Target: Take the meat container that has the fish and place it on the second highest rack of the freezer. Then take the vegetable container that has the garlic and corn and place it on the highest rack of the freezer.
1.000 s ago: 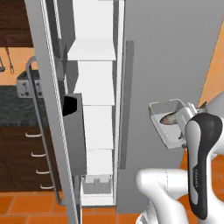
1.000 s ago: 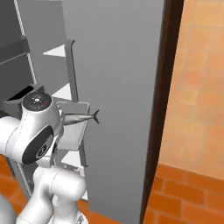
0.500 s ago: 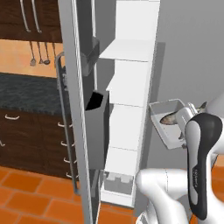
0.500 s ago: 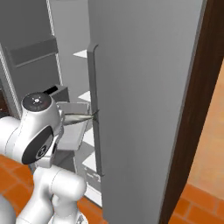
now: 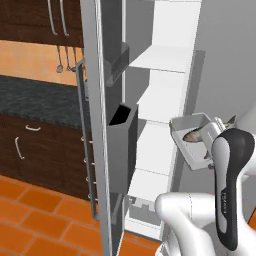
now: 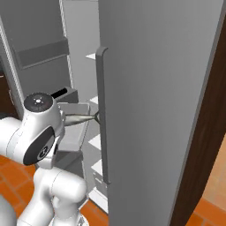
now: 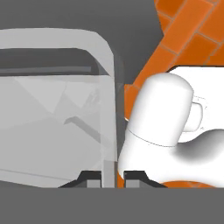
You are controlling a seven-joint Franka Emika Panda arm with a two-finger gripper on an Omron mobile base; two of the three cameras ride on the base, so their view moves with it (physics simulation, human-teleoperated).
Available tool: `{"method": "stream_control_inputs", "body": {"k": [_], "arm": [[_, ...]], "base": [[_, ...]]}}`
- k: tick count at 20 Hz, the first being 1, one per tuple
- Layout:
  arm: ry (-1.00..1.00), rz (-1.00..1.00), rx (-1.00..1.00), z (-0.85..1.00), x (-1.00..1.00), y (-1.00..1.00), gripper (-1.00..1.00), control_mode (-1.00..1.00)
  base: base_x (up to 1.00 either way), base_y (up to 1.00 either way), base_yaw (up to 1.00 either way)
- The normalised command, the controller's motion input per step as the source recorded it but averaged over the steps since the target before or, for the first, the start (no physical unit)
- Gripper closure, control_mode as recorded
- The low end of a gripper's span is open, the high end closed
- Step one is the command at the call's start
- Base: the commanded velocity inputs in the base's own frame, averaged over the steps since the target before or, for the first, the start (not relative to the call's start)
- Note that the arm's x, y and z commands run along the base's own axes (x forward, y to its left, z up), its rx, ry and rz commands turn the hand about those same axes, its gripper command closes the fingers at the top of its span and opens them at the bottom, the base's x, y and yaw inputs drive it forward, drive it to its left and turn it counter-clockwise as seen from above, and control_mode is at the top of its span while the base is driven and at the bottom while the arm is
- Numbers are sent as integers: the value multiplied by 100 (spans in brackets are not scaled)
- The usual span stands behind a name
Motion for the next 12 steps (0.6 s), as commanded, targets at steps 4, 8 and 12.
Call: {"method": "stream_control_inputs", "body": {"k": [4,8,12], "arm": [[0,0,0,0,0,0,100,100],[0,0,0,0,0,0,100,100],[0,0,0,0,0,0,100,100]], "base": [[42,0,1],[35,2,1],[21,1,0]]}}
